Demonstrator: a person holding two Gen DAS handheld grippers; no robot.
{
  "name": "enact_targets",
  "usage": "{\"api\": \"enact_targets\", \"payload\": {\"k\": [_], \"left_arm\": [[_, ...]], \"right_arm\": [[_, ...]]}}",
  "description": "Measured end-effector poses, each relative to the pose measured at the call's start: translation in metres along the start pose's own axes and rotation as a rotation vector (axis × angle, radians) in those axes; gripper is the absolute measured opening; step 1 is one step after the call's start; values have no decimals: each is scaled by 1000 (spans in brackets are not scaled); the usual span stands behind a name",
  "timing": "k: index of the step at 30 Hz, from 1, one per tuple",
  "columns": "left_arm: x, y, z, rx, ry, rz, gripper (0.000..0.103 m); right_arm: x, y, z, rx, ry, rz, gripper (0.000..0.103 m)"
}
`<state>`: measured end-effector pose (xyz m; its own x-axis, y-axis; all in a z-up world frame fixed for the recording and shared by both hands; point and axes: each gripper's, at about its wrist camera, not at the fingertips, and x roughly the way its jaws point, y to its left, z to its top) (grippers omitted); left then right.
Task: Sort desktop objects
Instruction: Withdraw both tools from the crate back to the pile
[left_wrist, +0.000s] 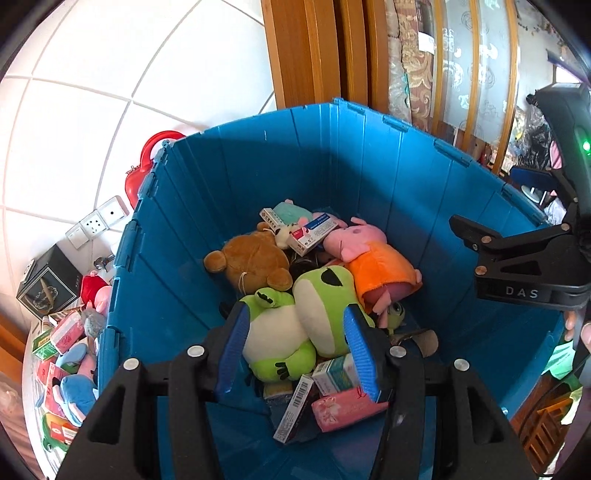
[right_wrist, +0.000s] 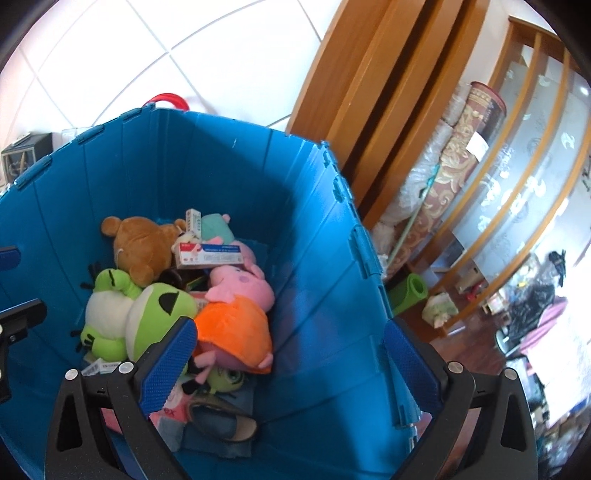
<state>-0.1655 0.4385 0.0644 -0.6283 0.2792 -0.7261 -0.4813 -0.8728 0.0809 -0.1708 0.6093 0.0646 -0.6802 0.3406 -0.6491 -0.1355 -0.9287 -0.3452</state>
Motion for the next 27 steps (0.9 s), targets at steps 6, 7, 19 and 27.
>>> {"api": "enact_targets", "payload": {"k": [6,7,19,27], "left_arm": [[-38,26,-17,-84,-126,10,52],[-49,33,-20,-100,-159,25,52],[-109,131,-75,-297,-312,218,61],[-114,217,-151,-483,-243,412,61]], "right_arm": [[-5,-6,-3,55,-35,-44,103],[-5,-9,-3,67,-37,-40,103],[-64,16,3,223,-226,187,103],[-127,102,22,203,-453,484,103]]}}
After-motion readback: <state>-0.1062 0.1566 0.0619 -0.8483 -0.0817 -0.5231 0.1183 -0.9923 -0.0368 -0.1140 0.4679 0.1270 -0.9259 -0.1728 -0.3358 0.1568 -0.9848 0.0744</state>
